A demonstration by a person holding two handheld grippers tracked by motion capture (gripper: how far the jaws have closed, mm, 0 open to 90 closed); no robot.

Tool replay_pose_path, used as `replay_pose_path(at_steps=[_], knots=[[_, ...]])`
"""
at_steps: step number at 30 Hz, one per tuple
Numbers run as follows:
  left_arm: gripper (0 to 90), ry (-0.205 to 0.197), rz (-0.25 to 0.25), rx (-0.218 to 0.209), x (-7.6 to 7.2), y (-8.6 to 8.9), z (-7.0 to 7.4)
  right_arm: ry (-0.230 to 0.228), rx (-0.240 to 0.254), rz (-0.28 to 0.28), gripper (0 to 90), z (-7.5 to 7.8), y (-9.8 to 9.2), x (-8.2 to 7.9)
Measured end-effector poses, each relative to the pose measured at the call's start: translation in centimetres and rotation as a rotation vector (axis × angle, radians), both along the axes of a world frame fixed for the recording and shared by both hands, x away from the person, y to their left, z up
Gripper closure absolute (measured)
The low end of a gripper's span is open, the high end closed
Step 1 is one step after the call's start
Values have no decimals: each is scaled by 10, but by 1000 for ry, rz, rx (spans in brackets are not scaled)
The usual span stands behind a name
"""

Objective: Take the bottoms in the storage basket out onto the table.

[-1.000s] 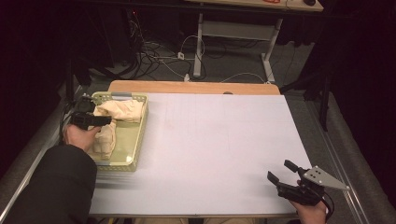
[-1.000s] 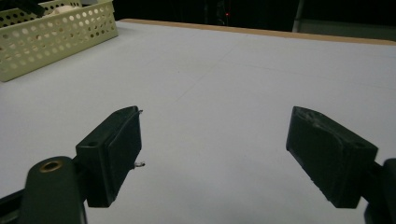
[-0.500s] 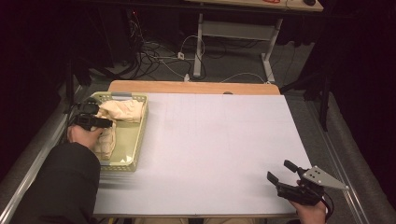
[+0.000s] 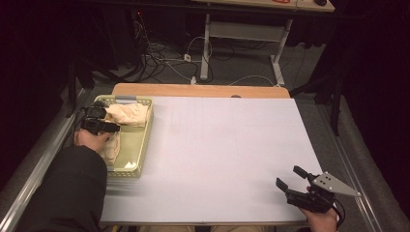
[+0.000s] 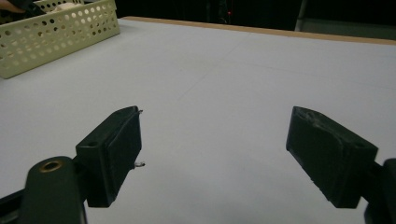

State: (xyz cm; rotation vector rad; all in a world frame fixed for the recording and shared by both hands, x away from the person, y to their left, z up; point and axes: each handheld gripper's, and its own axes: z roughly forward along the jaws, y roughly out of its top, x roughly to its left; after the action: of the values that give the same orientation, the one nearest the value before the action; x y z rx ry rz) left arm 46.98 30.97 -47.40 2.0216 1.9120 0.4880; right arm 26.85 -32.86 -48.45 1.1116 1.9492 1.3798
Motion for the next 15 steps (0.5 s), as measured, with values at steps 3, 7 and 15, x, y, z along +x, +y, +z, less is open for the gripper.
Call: replay_pose_path(at_steps=[3,7,15], knots=[[227,1,-6,-14,0,-2,0,0,-3,1,186,0,0,0],[207,15,-14,-43,2,-5,-3,0,-5,-1,186,0,0,0],[180,63,-10,-28,7,-8,-15,-3,-9,1,187,0,0,0]])
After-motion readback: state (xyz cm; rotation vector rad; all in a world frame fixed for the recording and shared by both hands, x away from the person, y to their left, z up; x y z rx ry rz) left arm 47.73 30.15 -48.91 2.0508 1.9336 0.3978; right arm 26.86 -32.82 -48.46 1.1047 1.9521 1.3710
